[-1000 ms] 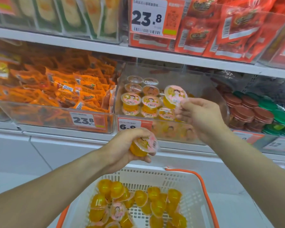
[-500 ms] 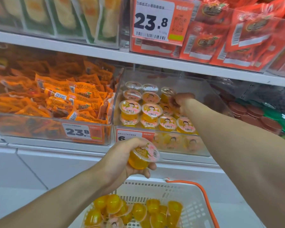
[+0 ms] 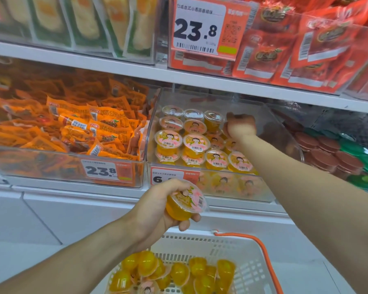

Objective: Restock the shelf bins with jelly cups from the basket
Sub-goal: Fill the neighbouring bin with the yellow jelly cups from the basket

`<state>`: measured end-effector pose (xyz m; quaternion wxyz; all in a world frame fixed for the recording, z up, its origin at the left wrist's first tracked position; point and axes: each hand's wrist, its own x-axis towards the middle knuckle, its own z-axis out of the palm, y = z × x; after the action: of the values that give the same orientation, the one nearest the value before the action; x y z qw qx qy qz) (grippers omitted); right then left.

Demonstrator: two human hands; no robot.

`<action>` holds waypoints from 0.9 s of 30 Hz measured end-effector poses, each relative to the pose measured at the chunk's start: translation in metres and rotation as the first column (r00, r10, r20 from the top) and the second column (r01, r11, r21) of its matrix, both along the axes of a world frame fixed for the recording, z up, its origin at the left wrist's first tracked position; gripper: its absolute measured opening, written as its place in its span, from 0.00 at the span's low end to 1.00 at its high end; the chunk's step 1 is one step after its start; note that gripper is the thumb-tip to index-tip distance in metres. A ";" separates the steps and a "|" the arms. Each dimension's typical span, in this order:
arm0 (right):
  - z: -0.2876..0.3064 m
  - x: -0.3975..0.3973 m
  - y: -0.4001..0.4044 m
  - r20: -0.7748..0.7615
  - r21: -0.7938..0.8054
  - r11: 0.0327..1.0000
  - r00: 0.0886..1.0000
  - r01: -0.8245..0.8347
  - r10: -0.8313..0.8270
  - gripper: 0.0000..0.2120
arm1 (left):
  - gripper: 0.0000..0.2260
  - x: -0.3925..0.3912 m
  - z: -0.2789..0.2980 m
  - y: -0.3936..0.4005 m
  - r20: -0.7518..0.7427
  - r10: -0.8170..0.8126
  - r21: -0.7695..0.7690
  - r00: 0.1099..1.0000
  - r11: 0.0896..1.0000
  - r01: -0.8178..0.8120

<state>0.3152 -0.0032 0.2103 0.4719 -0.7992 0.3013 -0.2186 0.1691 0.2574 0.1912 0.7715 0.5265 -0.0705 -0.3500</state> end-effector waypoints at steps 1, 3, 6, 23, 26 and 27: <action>0.010 -0.018 0.009 0.063 -0.062 0.996 0.996 -0.059 0.063 0.12 | 0.20 0.000 0.002 0.000 0.003 0.011 -0.009 1.000 1.000 -0.011; 0.027 -0.063 0.030 0.144 -0.074 0.967 0.956 -0.245 0.254 0.08 | 0.20 -0.001 0.006 0.001 0.010 0.026 -0.018 1.000 0.999 -0.026; 0.036 -0.137 0.064 0.083 -0.014 0.815 0.812 -0.579 0.578 0.06 | 0.18 -0.004 0.013 0.003 0.026 -0.016 -0.020 1.000 1.000 0.017; 0.006 -0.219 0.078 0.050 0.317 0.622 0.668 -0.716 0.743 0.17 | 0.18 -0.020 0.013 -0.005 0.291 -0.034 0.173 0.956 0.985 -0.017; 0.011 -0.213 0.078 0.187 0.244 0.698 0.739 -0.673 0.647 0.10 | 0.19 -0.018 0.020 -0.006 0.249 0.035 0.074 0.968 0.996 -0.055; 0.017 -0.207 0.074 0.228 0.237 0.735 0.772 -0.635 0.594 0.09 | 0.18 -0.016 0.022 -0.006 0.234 0.073 0.068 0.970 0.993 -0.091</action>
<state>0.1077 0.0709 0.2272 0.6527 -0.7554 0.0163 -0.0560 0.1533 0.2519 0.2127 0.7506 0.5961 -0.1240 -0.2568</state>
